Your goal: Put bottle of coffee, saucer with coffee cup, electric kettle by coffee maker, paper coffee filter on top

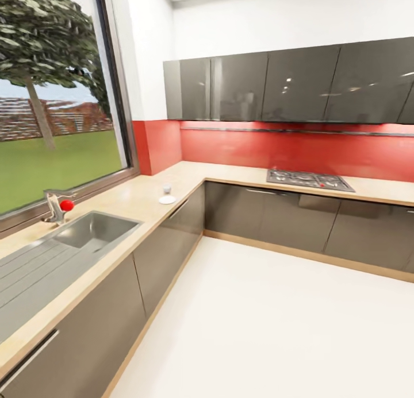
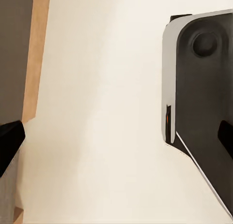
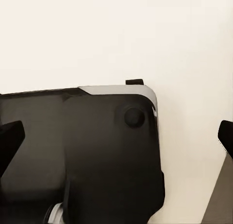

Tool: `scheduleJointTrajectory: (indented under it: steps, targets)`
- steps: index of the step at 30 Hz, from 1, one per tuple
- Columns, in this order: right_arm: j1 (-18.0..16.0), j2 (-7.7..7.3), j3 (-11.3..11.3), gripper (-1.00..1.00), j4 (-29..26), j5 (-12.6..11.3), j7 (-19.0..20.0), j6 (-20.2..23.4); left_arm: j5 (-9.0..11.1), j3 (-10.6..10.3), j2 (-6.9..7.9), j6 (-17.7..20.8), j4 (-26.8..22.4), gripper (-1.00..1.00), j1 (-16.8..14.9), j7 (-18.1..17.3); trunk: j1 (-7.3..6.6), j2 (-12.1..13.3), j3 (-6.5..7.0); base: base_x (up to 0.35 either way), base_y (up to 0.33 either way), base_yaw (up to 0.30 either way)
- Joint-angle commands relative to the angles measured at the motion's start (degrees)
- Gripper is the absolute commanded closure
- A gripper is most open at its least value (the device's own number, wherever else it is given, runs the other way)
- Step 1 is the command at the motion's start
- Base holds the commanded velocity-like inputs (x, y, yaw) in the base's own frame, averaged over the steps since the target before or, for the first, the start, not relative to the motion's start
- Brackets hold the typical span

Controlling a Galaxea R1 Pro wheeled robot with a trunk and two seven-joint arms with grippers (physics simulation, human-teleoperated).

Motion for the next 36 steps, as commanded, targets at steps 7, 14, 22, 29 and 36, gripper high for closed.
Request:
scheduleJointTrajectory:
  steps: [7, 14, 22, 29, 36]
  targets:
    - [-0.04, 0.02, -0.01, -1.0, 0.06, -0.5, 0.04, -0.23, -0.52, 0.48, -0.12, -0.25, -0.09, -1.0, -0.01, -0.33, 0.07, -0.11, -0.11, 0.339, -0.037, 0.0]
    - [-0.04, 0.01, -0.05, -1.0, 0.13, -0.53, 0.05, -0.23, -0.52, 0.48, -0.46, -0.25, -0.09, -1.0, -0.06, -0.35, 0.07, -0.11, -0.11, 0.318, -0.165, 0.0]
    - [-0.04, 0.02, -0.01, -1.0, 0.21, -0.54, 0.03, -0.23, -0.52, 0.48, -0.5, -0.33, -0.09, -1.0, -0.03, -0.3, 0.07, -0.11, -0.11, 0.303, -0.197, 0.0]
    - [-0.04, 0.02, 0.03, -1.0, 0.22, -0.54, 0.04, -0.23, -0.52, 0.48, -0.57, -0.34, -0.09, -1.0, -0.1, -0.3, 0.07, -0.11, -0.11, 0.304, -0.186, 0.0]
    - [-0.04, 0.02, 0.03, -1.0, 0.22, -0.54, 0.02, -0.23, -0.52, 0.48, -0.67, -0.34, -0.09, -1.0, -0.1, -0.3, 0.07, -0.11, -0.11, 0.334, -0.031, 0.0]
